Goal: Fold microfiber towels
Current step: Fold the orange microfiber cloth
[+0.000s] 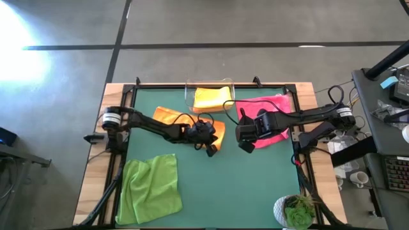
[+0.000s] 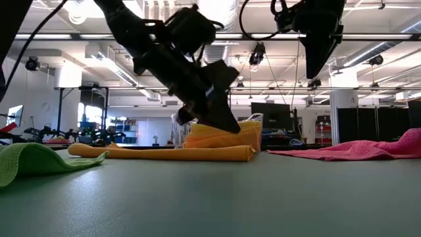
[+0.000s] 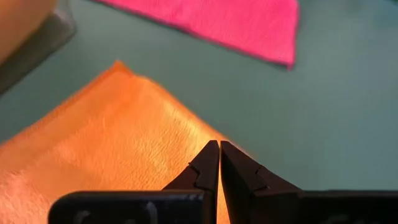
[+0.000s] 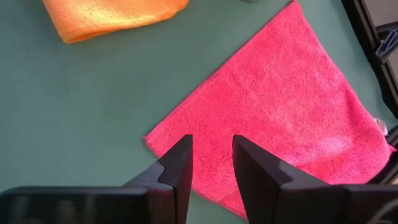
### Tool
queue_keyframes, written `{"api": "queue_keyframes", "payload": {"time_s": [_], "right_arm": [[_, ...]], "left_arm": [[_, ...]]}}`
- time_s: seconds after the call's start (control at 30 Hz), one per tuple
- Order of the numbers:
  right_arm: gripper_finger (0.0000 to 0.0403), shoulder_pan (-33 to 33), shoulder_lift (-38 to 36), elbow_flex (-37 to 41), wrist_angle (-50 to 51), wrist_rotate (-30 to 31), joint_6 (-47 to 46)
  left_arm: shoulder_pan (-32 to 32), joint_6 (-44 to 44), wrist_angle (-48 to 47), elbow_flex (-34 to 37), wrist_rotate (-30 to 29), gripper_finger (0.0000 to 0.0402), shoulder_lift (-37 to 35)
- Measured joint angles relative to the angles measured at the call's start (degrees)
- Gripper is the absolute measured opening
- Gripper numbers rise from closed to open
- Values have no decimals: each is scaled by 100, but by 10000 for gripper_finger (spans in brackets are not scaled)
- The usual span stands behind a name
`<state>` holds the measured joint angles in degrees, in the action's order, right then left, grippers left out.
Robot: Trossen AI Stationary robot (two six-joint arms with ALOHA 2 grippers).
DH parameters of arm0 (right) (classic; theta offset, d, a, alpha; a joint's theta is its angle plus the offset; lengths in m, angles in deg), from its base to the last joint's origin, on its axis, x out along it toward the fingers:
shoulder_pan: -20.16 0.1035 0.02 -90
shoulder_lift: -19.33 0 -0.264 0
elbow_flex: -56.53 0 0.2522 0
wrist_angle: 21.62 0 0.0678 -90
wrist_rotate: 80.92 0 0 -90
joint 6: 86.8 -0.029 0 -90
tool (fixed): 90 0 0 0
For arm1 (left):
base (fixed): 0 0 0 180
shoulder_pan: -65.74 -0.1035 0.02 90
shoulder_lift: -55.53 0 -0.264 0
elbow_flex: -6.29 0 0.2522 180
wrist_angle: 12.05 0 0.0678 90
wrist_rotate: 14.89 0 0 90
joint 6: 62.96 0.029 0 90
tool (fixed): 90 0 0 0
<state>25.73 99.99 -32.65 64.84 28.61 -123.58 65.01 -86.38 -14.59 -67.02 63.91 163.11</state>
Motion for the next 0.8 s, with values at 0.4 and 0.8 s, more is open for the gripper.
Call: {"api": "queue_keyframes", "payload": {"time_s": [0.4, 0.8], "right_arm": [[105, -27, 0, 7, -189, 4, 90], [105, -353, 0, 11, -335, 7, 386]], "left_arm": [[212, -27, -606, 0, 558, 0, 347], [1131, 375, -2535, -11, 1580, 0, 174]]}}
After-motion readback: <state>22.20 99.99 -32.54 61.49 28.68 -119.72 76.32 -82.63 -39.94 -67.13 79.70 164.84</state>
